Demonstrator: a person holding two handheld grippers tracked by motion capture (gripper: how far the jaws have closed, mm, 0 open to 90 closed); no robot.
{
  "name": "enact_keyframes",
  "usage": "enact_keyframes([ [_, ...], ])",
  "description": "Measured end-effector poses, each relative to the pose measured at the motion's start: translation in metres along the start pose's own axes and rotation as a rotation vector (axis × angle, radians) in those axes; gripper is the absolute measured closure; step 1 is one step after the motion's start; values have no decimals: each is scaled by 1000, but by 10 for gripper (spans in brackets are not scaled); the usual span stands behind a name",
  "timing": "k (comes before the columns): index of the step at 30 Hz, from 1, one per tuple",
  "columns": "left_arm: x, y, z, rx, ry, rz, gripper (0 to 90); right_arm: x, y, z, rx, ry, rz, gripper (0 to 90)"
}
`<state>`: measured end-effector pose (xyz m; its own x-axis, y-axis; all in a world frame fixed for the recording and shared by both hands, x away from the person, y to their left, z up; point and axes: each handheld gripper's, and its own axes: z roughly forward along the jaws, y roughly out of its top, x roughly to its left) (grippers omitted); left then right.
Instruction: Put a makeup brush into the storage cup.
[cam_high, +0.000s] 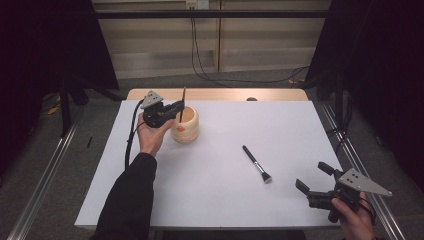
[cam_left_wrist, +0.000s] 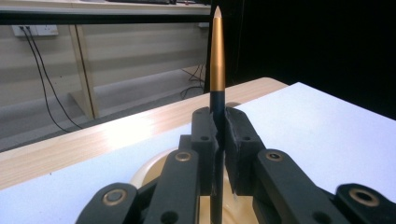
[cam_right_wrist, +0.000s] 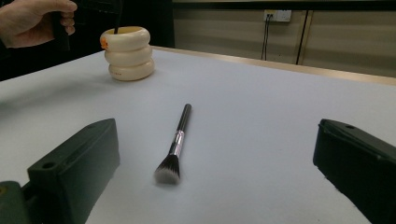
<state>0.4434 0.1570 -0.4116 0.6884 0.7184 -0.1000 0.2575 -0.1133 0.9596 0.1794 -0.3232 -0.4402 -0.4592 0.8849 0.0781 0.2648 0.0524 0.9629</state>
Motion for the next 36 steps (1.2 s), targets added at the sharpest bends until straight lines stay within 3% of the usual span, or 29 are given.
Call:
enact_keyframes([
  [1, 1, -1, 1, 2, -14, -5, 832, 0, 0, 0, 1, 1, 0, 0],
  [4, 1, -5, 1, 8, 5, -10, 832, 0, 0, -1, 3, 2, 0, 0],
  [10, 2, -6, -1, 9, -13, -24, 830, 0, 0, -1, 1, 1, 0, 0],
  [19, 3, -11, -1, 34, -11, -10, 826, 0, 0, -1, -1, 2, -1, 0],
  [22, 2, -11, 1, 22, -5, -6, 818, 0, 0, 0, 0, 0, 0, 0],
  [26, 3, -12, 1, 36, -3, -9, 778, 0, 0, 0, 1, 4, 1, 0],
  [28, 4, -12, 0, 19, -15, -20, 760, 0, 0, 0, 1, 4, 1, 0],
  [29, 3, -11, -1, 23, 6, -18, 743, 0, 0, 0, 0, 4, 0, 0],
  [31, 3, -10, -1, 11, -10, -24, 707, 0, 0, 0, 0, 3, -2, 0],
  [32, 2, -9, -1, 20, 9, -15, 686, 0, 0, 0, 1, 4, -3, 0],
  [36, 1, -9, -1, 25, 18, -23, 571, 0, 0, 0, 0, 3, -1, 0],
])
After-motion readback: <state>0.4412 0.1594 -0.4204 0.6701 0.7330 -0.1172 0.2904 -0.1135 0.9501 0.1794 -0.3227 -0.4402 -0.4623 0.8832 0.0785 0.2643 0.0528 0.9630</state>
